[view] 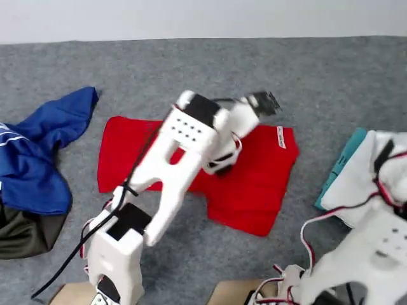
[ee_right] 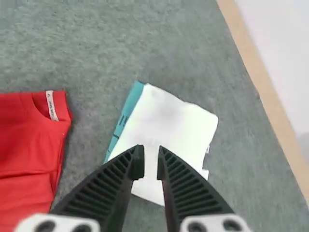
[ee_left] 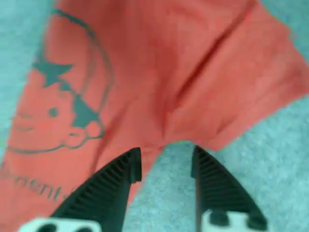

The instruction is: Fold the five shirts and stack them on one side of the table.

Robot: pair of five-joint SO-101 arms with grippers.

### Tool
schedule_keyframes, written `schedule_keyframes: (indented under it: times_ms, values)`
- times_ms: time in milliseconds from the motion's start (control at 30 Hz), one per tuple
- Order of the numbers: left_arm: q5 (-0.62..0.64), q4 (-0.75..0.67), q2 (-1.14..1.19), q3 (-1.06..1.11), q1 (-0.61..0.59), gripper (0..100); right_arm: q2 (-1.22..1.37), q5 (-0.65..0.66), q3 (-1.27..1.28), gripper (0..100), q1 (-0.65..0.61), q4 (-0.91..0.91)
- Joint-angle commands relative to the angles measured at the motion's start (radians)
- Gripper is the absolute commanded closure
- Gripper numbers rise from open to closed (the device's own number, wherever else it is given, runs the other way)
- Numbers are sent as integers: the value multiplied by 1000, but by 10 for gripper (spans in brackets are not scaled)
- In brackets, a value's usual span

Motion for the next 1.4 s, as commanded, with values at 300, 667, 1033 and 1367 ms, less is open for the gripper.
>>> schedule_keyframes:
  times_ms: [300, 667, 1033, 1367]
  values:
    - [-98, 20, 172, 7, 132, 784, -217, 9, 195, 939, 47, 39]
    - [-95, -38, 298, 4, 137, 871, -265, 9, 215, 939, 47, 39]
    - [-92, -49, 299, 4, 137, 965, -265, 9, 215, 941, 47, 39]
    - [-92, 21, 292, -21, 133, 882, -265, 9, 215, 938, 47, 39]
